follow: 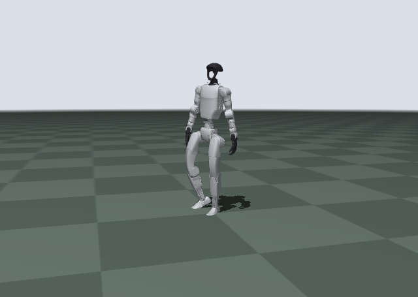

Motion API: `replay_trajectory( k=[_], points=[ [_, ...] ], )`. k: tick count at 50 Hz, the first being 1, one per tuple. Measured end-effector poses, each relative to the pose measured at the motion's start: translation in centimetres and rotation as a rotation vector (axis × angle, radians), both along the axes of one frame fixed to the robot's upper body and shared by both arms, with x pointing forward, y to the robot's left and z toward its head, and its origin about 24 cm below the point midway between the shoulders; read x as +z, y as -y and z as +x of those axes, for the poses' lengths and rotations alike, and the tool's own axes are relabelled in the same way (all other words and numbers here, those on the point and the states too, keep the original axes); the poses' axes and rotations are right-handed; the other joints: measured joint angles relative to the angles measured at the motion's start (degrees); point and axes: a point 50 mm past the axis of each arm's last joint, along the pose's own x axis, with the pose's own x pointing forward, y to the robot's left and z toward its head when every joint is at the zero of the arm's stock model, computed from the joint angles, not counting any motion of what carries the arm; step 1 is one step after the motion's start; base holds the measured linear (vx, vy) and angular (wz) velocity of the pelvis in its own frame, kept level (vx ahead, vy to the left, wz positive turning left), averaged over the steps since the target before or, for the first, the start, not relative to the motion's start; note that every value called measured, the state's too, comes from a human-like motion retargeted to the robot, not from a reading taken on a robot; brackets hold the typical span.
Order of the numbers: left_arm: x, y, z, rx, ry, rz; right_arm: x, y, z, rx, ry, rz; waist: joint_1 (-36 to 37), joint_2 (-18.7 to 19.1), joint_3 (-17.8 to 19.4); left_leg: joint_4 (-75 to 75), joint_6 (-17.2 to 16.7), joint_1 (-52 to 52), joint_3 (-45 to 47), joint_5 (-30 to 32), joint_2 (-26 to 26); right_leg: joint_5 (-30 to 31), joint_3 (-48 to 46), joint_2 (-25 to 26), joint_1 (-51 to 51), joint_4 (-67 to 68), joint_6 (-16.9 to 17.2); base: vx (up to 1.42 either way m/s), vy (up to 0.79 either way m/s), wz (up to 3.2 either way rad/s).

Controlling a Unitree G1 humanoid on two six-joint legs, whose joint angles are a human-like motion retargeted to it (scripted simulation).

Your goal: Upper body actions

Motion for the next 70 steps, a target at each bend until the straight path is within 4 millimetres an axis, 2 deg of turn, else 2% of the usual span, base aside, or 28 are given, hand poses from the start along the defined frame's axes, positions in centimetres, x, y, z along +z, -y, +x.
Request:
replay_trajectory(
  k=[2, 5, 10, 13, 15, 18, 20, 22, 25, 27, 30, 34, 38, 41, 44, 47, 51, 56, 57, 58, 60, 64, 70],
  points=[
    [-0.2, -0.3, 1.1, 0.005, 0.021, 0.018, 0.1, 0.3, 0.0, 0.019, 0.015, -0.012, -3.84, 1.08, 2.29, 0.54, 0.24, 0.54, -2.62, 0.39, 0.80, -0.96, -1.80, 0.44, -4.52, 3.65, 0.19, 0.07, 0.12, 0.79],
    [-0.8, -0.3, 4.1, -0.021, 0.080, 0.018, 0.2, 0.8, 0.0, 0.025, 0.039, -0.041, -8.12, 1.44, 6.01, 1.38, 1.04, 1.51, -4.39, 0.43, 0.91, -2.30, -2.76, 1.06, -11.68, 1.73, -0.76, -0.06, 0.11, 0.66],
    [-1.3, -0.5, 11.9, -0.173, 0.286, -0.005, 0.4, 1.9, -2.4, -0.061, -0.011, -0.105, -15.71, 2.27, 13.97, 3.56, 2.89, 3.32, -7.95, 0.29, 1.79, -4.52, -1.10, 2.21, -27.78, -12.83, -6.98, -0.09, 0.11, 0.73],
    [-0.6, -1.4, 16.8, -0.281, 0.418, 0.035, 0.4, 1.7, -4.7, -0.143, -0.105, -0.112, -20.75, 4.00, 17.56, 4.06, 3.26, 2.55, -10.96, 0.92, 4.28, -6.41, 0.72, 1.60, -39.41, -18.75, -11.15, -0.17, 0.08, 0.79],
    [0.0, -2.1, 19.3, -0.354, 0.474, 0.075, 0.6, 1.4, -6.3, -0.203, -0.175, -0.120, -23.66, 5.33, 19.52, 4.74, 2.81, 1.41, -13.38, 1.46, 6.67, -6.79, 0.42, 0.48, -44.97, -20.41, -13.06, -0.11, 0.07, 0.89],
    [0.7, -2.2, 22.0, -0.480, 0.524, 0.111, 1.0, 1.1, -9.0, -0.316, -0.268, -0.141, -25.43, 6.98, 21.43, 5.72, 2.40, 0.11, -17.04, 2.23, 8.75, -6.04, 3.68, -2.18, -49.82, -18.79, -13.30, 0.02, 0.05, 0.90],
    [0.9, -2.0, 22.9, -0.554, 0.535, 0.116, 1.3, 0.7, -10.7, -0.373, -0.321, -0.142, -25.26, 7.71, 21.84, 6.74, 1.98, -0.43, -18.67, 2.08, 10.14, -5.57, 3.43, -3.17, -49.96, -18.38, -13.30, 0.05, 0.00, 0.59],
    [1.0, -1.8, 23.3, -0.601, 0.531, 0.109, 1.4, 0.4, -11.6, -0.403, -0.346, -0.134, -24.51, 7.72, 21.59, 7.76, 1.78, -0.74, -19.63, 1.50, 10.64, -4.92, 3.38, -3.38, -48.26, -18.04, -13.30, 0.06, -0.04, 0.35],
    [0.7, -1.7, 22.7, -0.610, 0.515, 0.091, 1.4, 0.3, -11.4, -0.391, -0.344, -0.121, -23.30, 6.27, 20.36, 8.33, 1.32, -0.42, -19.94, 0.88, 10.07, -3.50, 3.06, -2.94, -43.52, -17.12, -12.62, 0.07, -0.01, 0.10],
    [0.3, -1.7, 21.0, -0.567, 0.486, 0.080, 1.2, 0.4, -10.4, -0.352, -0.318, -0.112, -22.69, 4.76, 18.66, 7.97, 1.25, -0.08, -19.33, 0.74, 8.87, -2.50, 2.65, -2.69, -39.50, -15.84, -11.68, 0.09, -0.04, -0.13],
    [-0.5, -1.6, 17.4, -0.467, 0.411, 0.058, 0.8, 0.7, -8.0, -0.289, -0.245, -0.090, -21.79, 2.66, 16.02, 7.48, 1.43, 0.36, -18.07, 0.31, 6.98, -0.54, 4.12, -1.41, -32.45, -14.42, -9.76, 0.10, -0.06, -0.28],
    [-1.1, -1.3, 11.7, -0.307, 0.293, 0.013, 0.2, 0.9, -3.4, -0.214, -0.083, -0.038, -19.56, -0.36, 13.26, 6.50, 2.13, 1.60, -14.70, -0.79, 3.92, 3.47, 8.33, 1.53, -21.74, -15.56, -5.68, 0.08, -0.06, -0.56],
    [-0.9, -1.0, 5.4, -0.176, 0.150, -0.002, 0.2, 0.7, 0.9, -0.141, 0.061, 0.006, -16.85, -2.65, 9.68, 5.00, 2.54, 1.94, -10.93, -1.72, 0.94, 6.04, 11.57, 3.34, -12.00, -18.38, -0.50, 0.04, -0.05, -0.76],
    [-0.1, -0.7, 1.1, -0.115, 0.024, -0.016, 0.4, 0.3, 3.3, -0.089, 0.130, 0.034, -13.96, -3.90, 6.99, 3.48, 2.56, 1.84, -7.76, -2.10, -0.93, 6.64, 10.93, 3.24, -6.07, -20.12, 2.48, 0.01, -0.05, -0.90],
    [0.7, -0.1, -2.1, -0.066, -0.092, -0.037, 0.6, -0.2, 5.0, -0.039, 0.176, 0.062, -10.45, -4.61, 5.10, 1.80, 2.35, 1.74, -4.47, -2.15, -2.05, 7.07, 9.65, 2.59, -1.53, -21.14, 4.15, -0.03, -0.06, -0.96],
    [1.2, 0.6, -3.7, -0.020, -0.158, -0.058, 0.8, -0.6, 6.3, 0.015, 0.212, 0.077, -7.23, -4.72, 4.11, 0.58, 1.90, 1.34, -1.68, -2.10, -2.38, 6.75, 8.17, 1.65, 1.85, -22.11, 5.32, -0.12, -0.11, -0.83],
    [1.0, 1.8, -3.4, 0.035, -0.142, -0.084, 0.9, -0.8, 6.7, 0.077, 0.228, 0.069, -4.58, -4.28, 3.70, 0.11, 1.41, 0.59, 0.68, -2.17, -2.40, 5.30, 6.87, 0.06, 5.30, -23.63, 6.03, -0.15, -0.13, -0.52],
    [-0.1, 2.3, -0.5, 0.043, -0.036, -0.103, 0.4, -0.8, 4.7, 0.041, 0.158, 0.062, -1.78, -3.73, 3.56, 0.37, 0.52, -0.31, 2.79, -2.28, -1.93, 5.00, 5.15, -2.64, 7.89, -25.33, 6.57, -0.15, -0.14, -0.34],
    [-0.3, 2.3, 0.1, 0.037, -0.011, -0.102, 0.3, -0.8, 4.2, 0.020, 0.134, 0.064, -1.08, -3.94, 3.46, 0.37, 0.28, -0.51, 3.38, -2.25, -2.04, 5.18, 4.54, -3.27, 8.09, -25.57, 7.68, -0.18, -0.26, -0.43],
    [-0.4, 2.2, 0.7, 0.031, 0.009, -0.099, 0.3, -0.8, 3.6, 0.001, 0.113, 0.064, -0.58, -4.45, 3.33, 0.34, 0.08, -0.69, 3.88, -2.24, -2.47, 4.79, 3.67, -4.05, 8.22, -25.90, 10.55, -0.17, -0.27, -0.36],
    [-0.7, 1.8, 2.2, 0.013, 0.059, -0.085, 0.1, -0.7, 2.4, -0.047, 0.061, 0.063, 0.42, -5.21, 3.35, 0.15, -0.64, -0.75, 4.75, -2.11, -2.72, 2.79, 0.91, -4.88, 8.07, -26.39, 12.55, -0.17, -0.27, -0.28],
    [-1.1, 0.7, 5.2, -0.042, 0.140, -0.048, 0.0, -0.1, -0.4, -0.115, -0.042, 0.030, 1.32, -5.39, 3.71, -0.86, -2.35, -0.34, 5.26, -1.27, -1.82, -2.62, -0.48, -3.82, 8.29, -27.76, 10.17, -0.19, -0.33, -0.07],
    [-1.6, 1.6, 8.5, -0.050, 0.227, -0.037, 0.5, 2.0, -3.0, -0.163, -0.106, -0.082, 0.24, -3.56, 3.31, -1.17, -5.14, -1.83, 4.97, 0.14, 0.91, -1.87, -1.36, -2.13, 7.52, -30.68, 9.86, -0.21, -0.26, 0.06]
  ],
)
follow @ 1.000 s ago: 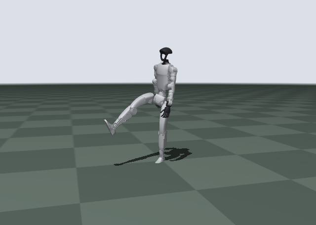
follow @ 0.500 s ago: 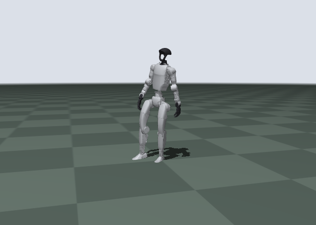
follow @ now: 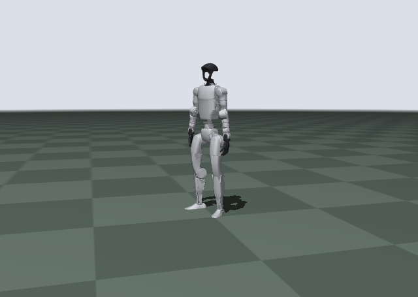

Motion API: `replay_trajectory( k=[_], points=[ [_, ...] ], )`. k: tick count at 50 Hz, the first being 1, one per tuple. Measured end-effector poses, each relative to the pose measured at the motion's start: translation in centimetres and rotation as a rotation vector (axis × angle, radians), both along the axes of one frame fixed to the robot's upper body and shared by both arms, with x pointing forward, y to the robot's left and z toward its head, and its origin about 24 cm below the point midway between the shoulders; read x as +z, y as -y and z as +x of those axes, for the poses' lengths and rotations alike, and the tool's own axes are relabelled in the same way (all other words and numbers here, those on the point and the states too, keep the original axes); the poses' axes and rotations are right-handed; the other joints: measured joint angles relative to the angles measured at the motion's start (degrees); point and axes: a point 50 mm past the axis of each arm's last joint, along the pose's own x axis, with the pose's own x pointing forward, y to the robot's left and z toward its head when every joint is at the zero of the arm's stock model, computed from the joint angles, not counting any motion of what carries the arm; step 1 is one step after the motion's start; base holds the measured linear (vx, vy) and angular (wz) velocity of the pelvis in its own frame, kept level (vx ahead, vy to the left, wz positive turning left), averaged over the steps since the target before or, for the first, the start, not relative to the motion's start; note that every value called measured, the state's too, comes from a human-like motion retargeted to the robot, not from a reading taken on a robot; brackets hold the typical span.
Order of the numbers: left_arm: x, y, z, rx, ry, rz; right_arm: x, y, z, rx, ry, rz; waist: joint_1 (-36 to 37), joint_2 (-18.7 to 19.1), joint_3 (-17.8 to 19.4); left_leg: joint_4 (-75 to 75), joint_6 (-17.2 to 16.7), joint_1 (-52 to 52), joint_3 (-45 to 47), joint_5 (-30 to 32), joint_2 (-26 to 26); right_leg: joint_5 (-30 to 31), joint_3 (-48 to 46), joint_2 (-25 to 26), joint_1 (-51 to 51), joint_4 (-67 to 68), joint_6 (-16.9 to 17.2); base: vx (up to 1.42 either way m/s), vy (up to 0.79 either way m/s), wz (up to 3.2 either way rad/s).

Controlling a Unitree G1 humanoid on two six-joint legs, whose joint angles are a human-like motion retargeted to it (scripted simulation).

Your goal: Upper body actions

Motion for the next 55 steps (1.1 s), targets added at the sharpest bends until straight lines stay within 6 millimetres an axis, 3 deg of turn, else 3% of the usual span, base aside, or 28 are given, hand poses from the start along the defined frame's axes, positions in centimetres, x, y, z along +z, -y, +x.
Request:
replay_trajectory(
  k=[8, 12, 15, 17, 22, 26, 31, 35, 40, 43, 45, 48, 51, 55],
  points=[
    [-0.2, 0.9, 3.3, -0.098, 0.093, -0.019, 0.6, 2.0, -1.0, -0.126, -0.003, -0.080, -2.31, 1.43, 1.33, 1.65, -2.94, -2.74, -2.87, 3.78, 2.22, -0.57, 1.74, 2.15, -1.59, -0.05, -2.38, -0.18, -0.16, 0.03],
    [-0.1, 0.7, 4.6, -0.208, 0.124, -0.001, 0.6, 1.8, -1.8, -0.224, 0.004, -0.079, -3.00, 0.50, 1.22, 5.12, -2.33, -6.51, -11.30, 3.85, 1.63, -0.67, -0.41, 1.66, -1.54, -0.57, -2.65, -0.07, -0.08, 0.63],
    [0.0, 0.3, 4.8, -0.264, 0.134, 0.019, 0.5, 1.6, -2.2, -0.245, 0.003, -0.070, -1.50, -0.46, 1.71, 4.91, -1.08, -5.99, -8.06, 2.17, 2.56, -0.54, -0.66, 1.44, -1.15, -0.67, -2.60, 0.08, 0.01, 0.16],
    [0.0, 0.1, 4.3, -0.271, 0.127, 0.030, 0.5, 1.5, -1.9, -0.210, 0.008, -0.063, -0.98, -0.22, 1.73, 3.11, -1.87, -4.95, -4.20, 2.45, 3.64, -0.64, -0.76, 2.01, -1.12, -0.45, -2.38, 0.13, 0.06, 0.02],
    [0.0, 0.0, 2.4, -0.216, 0.061, 0.016, 0.4, 1.5, -0.3, -0.114, 0.060, -0.047, -3.55, -0.22, 1.49, 2.08, -0.86, -5.65, -5.49, 1.71, 2.88, -0.99, -1.27, 1.49, -1.08, 0.15, -1.62, 0.15, 0.14, 0.24],
    [0.1, -1.1, 2.7, -0.163, 0.048, 0.039, 0.3, 1.1, 2.3, -0.087, 0.143, -0.006, -4.54, -1.90, 4.19, 3.14, -0.10, -6.70, -6.35, 1.07, 2.14, -1.25, -1.55, -0.25, -1.51, 2.11, -0.11, 0.05, 0.11, 0.15],
    [0.6, -3.0, 3.4, -0.107, 0.037, 0.065, 0.7, 2.4, 3.6, -0.006, 0.207, -0.049, -2.31, -3.47, 6.15, 4.92, 0.94, -9.20, -5.35, 0.27, 2.01, -0.36, 1.77, -1.95, -5.10, 6.91, 2.66, 0.03, 0.05, -0.20],
    [1.0, -4.5, 4.9, -0.070, 0.050, 0.089, 1.2, 3.9, 3.6, 0.017, 0.229, -0.133, -2.74, -3.52, 9.35, 5.96, 1.02, -10.77, -7.29, 0.58, 2.00, -1.00, 11.47, -1.70, -7.16, 9.30, 4.65, -0.12, -0.06, 0.35],
    [1.7, -6.2, 7.0, -0.073, 0.099, 0.157, 1.6, 5.3, 0.9, -0.098, 0.200, -0.207, -2.78, -2.95, 11.60, 6.00, 0.29, -12.34, -10.30, 1.63, 2.07, 2.33, 3.55, -5.45, -5.54, 5.04, 0.62, -0.11, -0.13, 0.52],
    [2.1, -6.9, 8.7, -0.095, 0.143, 0.169, 1.9, 5.9, -0.7, -0.182, 0.184, -0.244, -1.98, -3.82, 13.50, 5.61, -0.52, -12.74, -10.85, 2.87, 0.98, 3.72, 2.47, -6.87, -4.50, 2.81, 4.68, -0.17, -0.22, 0.38],
    [2.4, -7.2, 9.9, -0.105, 0.175, 0.176, 2.1, 6.3, -1.5, -0.214, 0.181, -0.267, -1.63, -3.47, 14.88, 5.01, -1.45, -13.20, -11.40, 3.98, 1.12, 1.80, 1.97, -6.56, -4.55, 2.39, 4.86, -0.25, -0.29, 0.32],
    [2.8, -7.3, 11.6, -0.124, 0.221, 0.175, 2.6, 7.1, -2.7, -0.229, 0.169, -0.322, -1.58, -2.57, 17.62, 3.73, -2.71, -13.51, -12.01, 5.69, 1.36, 1.88, 0.28, -6.14, -4.87, 1.87, 3.94, -0.31, -0.29, 0.22],
    [3.1, -6.2, 14.1, -0.152, 0.288, 0.166, 3.1, 8.1, -2.6, -0.260, 0.191, -0.383, 0.48, -0.84, 21.08, 2.27, -3.66, -14.29, -10.48, 6.91, 2.89, 2.28, 2.49, -4.66, -7.67, 2.29, 3.07, -0.52, -0.29, -0.45],
    [3.4, -4.8, 16.0, -0.120, 0.370, 0.128, 4.1, 10.1, -2.3, -0.243, 0.228, -0.474, -0.74, 0.47, 24.03, 0.04, -4.17, -14.77, -7.44, 8.48, 5.06, 3.29, 5.78, -2.38, -11.32, 2.10, 1.89, -0.43, -0.12, -0.78]
  ],
)
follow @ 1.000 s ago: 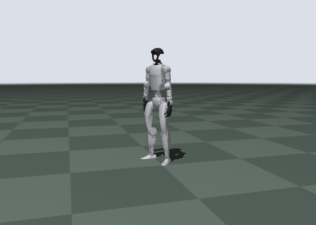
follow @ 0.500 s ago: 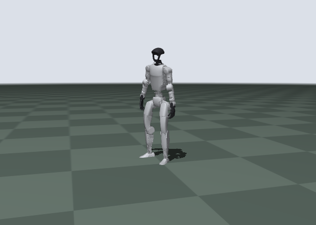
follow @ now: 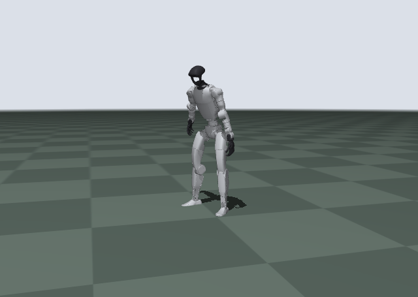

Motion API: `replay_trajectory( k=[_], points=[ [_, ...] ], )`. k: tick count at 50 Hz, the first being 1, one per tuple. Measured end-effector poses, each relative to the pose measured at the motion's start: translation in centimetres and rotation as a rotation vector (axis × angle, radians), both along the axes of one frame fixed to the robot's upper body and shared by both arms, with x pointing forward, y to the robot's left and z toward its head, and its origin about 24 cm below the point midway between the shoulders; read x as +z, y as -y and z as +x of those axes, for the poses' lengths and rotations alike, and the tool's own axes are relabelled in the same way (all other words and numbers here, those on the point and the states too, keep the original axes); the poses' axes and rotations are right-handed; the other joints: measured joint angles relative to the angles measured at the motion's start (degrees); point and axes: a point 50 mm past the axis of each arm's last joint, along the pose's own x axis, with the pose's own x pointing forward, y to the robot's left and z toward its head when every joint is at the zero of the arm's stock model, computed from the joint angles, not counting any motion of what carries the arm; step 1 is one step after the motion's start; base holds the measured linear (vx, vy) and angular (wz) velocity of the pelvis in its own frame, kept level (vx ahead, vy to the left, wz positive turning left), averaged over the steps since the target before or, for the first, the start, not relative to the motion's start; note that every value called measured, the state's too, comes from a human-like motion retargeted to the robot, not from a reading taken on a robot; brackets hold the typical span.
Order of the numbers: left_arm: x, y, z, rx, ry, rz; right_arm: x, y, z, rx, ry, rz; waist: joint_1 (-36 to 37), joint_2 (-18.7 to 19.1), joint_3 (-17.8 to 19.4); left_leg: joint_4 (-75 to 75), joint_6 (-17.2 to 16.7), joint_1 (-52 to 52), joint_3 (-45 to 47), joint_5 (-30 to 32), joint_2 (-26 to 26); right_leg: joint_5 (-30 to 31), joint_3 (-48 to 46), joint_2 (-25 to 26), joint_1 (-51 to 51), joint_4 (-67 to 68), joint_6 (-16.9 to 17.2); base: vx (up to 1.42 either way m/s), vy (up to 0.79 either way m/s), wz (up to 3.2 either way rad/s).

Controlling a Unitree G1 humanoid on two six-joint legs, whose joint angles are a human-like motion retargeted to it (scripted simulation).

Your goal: Upper body actions

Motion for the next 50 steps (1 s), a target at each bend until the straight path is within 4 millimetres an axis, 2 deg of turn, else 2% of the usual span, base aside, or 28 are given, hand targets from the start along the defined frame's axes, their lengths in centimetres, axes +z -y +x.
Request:
replay_trajectory(
  k=[4, 8, 18, 22, 26, 31, 35, 39, 43, 46, 50],
  points=[
    [1.0, 0.8, 2.9, -0.012, 0.103, -0.043, 1.0, 1.7, 0.0, -0.028, 0.024, -0.095, -1.85, 0.91, 5.30, -0.73, -0.29, -0.13, 2.79, 0.89, 2.37, 1.53, 2.66, 2.05, -2.32, -0.68, -0.92, -0.41, -0.09, -0.76],
    [3.1, 0.4, 7.0, -0.056, 0.222, 0.001, 1.9, 2.6, -2.0, -0.077, -0.033, -0.182, -1.78, 0.79, 9.43, -1.11, -0.59, -1.78, 6.16, 1.47, 4.03, 2.77, 5.28, 3.61, -6.83, -0.39, -1.90, -0.40, -0.19, -0.80],
    [8.7, -0.4, 14.2, -0.161, 0.443, 0.123, 4.6, 3.1, -9.6, -0.300, -0.178, -0.347, -6.83, -0.70, 9.82, -4.05, -0.89, -13.52, 9.82, 5.34, 5.35, 5.50, 9.48, 6.47, -22.45, -0.06, -4.10, -0.40, -0.10, -0.35],
    [10.9, -1.2, 16.0, -0.247, 0.470, 0.166, 6.2, 3.6, -11.4, -0.388, -0.130, -0.541, -8.68, -2.64, 9.82, -5.86, -1.02, -16.11, 12.27, 6.32, 5.34, 6.56, 10.26, 7.21, -27.47, -0.05, -4.51, -0.31, -0.07, -0.45],
    [13.4, -3.0, 17.5, -0.320, 0.500, 0.302, 7.9, 3.8, -12.9, -0.497, -0.065, -0.792, -10.41, -4.80, 9.82, -7.42, -1.14, -18.26, 14.88, 6.80, 5.90, 7.28, 10.21, 8.70, -32.01, 0.18, -4.88, -0.26, -0.08, -0.58],
    [15.9, -4.4, 18.8, -0.301, 0.569, 0.432, 8.4, 3.4, -14.2, -0.643, -0.044, -0.845, -12.35, -7.33, 9.82, -9.23, -1.19, -20.21, 17.78, 6.93, 6.40, 6.99, 10.85, 11.28, -36.65, 1.12, -6.12, -0.18, -0.10, -0.53],
    [17.0, -4.7, 19.3, -0.268, 0.609, 0.452, 8.3, 3.3, -14.5, -0.738, -0.001, -0.815, -14.53, -8.43, 9.82, -9.86, -1.29, -22.18, 18.60, 6.76, 6.89, 6.41, 10.68, 13.28, -39.92, 2.13, -7.62, -0.13, -0.08, -0.28],
    [17.7, -5.7, 19.3, -0.219, 0.654, 0.470, 8.2, 3.8, -13.7, -0.806, 0.078, -0.825, -17.37, -9.80, 9.82, -9.91, -1.51, -24.37, 19.36, 6.41, 7.49, 6.04, 11.03, 15.01, -43.34, 3.13, -8.93, -0.10, -0.01, -0.28],
    [18.6, -5.7, 19.8, -0.186, 0.715, 0.481, 7.9, 4.0, -13.1, -0.881, 0.162, -0.808, -18.99, -11.24, 9.82, -10.03, -1.73, -25.98, 20.75, 5.92, 7.73, 6.33, 11.35, 15.96, -46.12, 2.99, -9.36, -0.05, -0.02, -0.34],
    [19.2, -6.2, 19.8, -0.168, 0.737, 0.503, 7.8, 4.3, -12.3, -0.904, 0.227, -0.811, -20.54, -12.87, 9.82, -10.15, -1.95, -26.81, 22.09, 5.31, 7.68, 6.85, 12.10, 16.52, -47.83, 2.34, -9.39, -0.02, 0.00, -0.39],
    [20.1, -8.1, 19.2, -0.112, 0.744, 0.557, 7.4, 4.9, -10.3, -0.882, 0.301, -0.784, -23.65, -15.53, 9.82, -10.15, -2.10, -27.58, 24.00, 4.23, 7.57, 7.65, 12.77, 17.17, -49.60, 1.36, -9.08, 0.00, 0.08, -0.46]
  ],
)
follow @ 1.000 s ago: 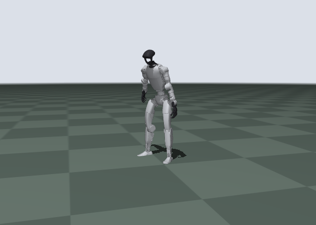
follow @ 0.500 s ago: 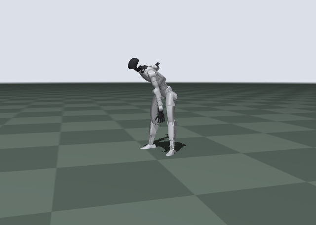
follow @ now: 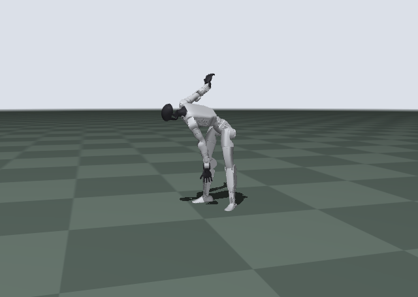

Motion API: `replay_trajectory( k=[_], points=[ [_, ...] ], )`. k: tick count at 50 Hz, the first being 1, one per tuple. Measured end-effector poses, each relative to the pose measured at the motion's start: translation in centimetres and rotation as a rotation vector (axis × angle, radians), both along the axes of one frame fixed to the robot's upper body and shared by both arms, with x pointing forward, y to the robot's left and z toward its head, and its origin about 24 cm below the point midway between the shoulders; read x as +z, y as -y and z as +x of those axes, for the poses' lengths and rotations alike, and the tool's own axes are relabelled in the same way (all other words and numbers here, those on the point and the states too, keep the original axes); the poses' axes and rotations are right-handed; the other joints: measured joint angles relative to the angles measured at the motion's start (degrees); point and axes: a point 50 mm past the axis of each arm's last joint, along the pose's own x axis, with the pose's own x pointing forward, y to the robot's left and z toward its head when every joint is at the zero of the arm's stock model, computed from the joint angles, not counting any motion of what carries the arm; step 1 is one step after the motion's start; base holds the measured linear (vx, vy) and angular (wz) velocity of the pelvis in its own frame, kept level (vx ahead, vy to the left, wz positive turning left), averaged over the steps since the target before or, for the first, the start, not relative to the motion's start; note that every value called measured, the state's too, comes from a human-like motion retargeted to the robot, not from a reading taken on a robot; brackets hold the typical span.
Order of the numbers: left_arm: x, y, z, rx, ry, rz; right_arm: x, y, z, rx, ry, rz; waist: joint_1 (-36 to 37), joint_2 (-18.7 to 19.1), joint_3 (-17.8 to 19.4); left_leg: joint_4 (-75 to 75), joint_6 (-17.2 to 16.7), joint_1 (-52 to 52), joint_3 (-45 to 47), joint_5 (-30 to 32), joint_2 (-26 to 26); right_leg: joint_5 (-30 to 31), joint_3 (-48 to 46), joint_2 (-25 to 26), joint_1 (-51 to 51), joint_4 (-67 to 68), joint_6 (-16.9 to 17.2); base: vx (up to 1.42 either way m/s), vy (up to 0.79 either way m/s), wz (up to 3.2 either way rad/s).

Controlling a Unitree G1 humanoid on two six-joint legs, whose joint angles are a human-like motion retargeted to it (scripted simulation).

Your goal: Upper body actions

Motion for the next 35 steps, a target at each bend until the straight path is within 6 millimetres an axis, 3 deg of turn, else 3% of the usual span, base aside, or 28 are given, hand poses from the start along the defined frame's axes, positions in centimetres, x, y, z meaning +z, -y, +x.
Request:
replay_trajectory(
  k=[4, 8, 16, 22, 28, 33, 35],
  points=[
    [1.3, -3.0, -1.2, 0.107, 0.042, 0.010, -0.7, 0.4, 2.5, 0.051, 0.056, 0.018, -4.44, -3.36, 0.00, 0.00, -0.22, -0.82, 1.48, -0.79, 0.07, 0.37, 0.70, 0.71, -1.69, -0.29, 0.23, 0.03, 0.11, -0.42],
    [2.0, -4.3, -1.7, 0.140, 0.051, -0.031, -1.1, 0.5, 3.7, 0.060, 0.105, 0.022, -8.18, -5.96, 0.00, 0.00, -0.01, -1.28, 2.33, -1.52, -0.17, 0.40, 0.78, 0.81, -2.68, -0.25, 0.70, 0.03, 0.14, -0.23],
    [1.0, -3.2, -1.6, 0.016, -0.007, -0.041, -0.6, 0.4, 2.7, -0.011, 0.128, -0.050, -8.22, -5.82, 0.00, 0.00, 0.66, -1.36, 0.89, -1.33, -0.61, -1.28, 0.44, 0.45, -2.07, 1.55, 0.26, 0.06, 0.03, 0.17],
    [-2.4, -3.1, -3.7, 0.063, -0.047, -0.071, -0.4, 0.9, 3.6, 0.066, 0.108, -0.053, -4.65, -2.16, 0.00, 0.17, 1.45, -0.71, -2.17, -0.59, -0.74, -2.98, -0.63, -0.49, 0.41, 2.99, 0.07, 0.13, 0.00, 0.43],
    [-8.2, -4.3, -10.0, 0.216, -0.220, -0.186, 0.2, 2.2, 5.8, 0.167, 0.069, -0.080, -0.01, 2.56, 0.00, 1.42, 2.37, 0.21, -5.20, -0.57, -1.12, -4.01, -2.30, -2.40, 4.15, 3.21, 0.71, 0.19, 0.08, 0.51],
    [-12.7, -6.0, -19.4, 0.328, -0.462, -0.221, 1.2, 3.7, 7.7, 0.232, 0.060, -0.114, 5.46, 7.74, 0.00, 3.36, 2.88, 0.14, -8.46, -0.55, -2.44, -4.40, -4.19, -5.58, 7.72, 2.51, 1.62, 0.21, 0.11, 0.79],
    [-13.8, -6.9, -24.5, 0.404, -0.596, -0.213, 1.6, 4.4, 8.9, 0.278, 0.048, -0.106, 8.24, 10.22, 0.00, 3.96, 3.13, -0.13, -10.10, -0.32, -3.21, -4.30, -5.22, -7.23, 9.21, 1.89, 2.33, 0.17, 0.01, 0.83]
  ],
)
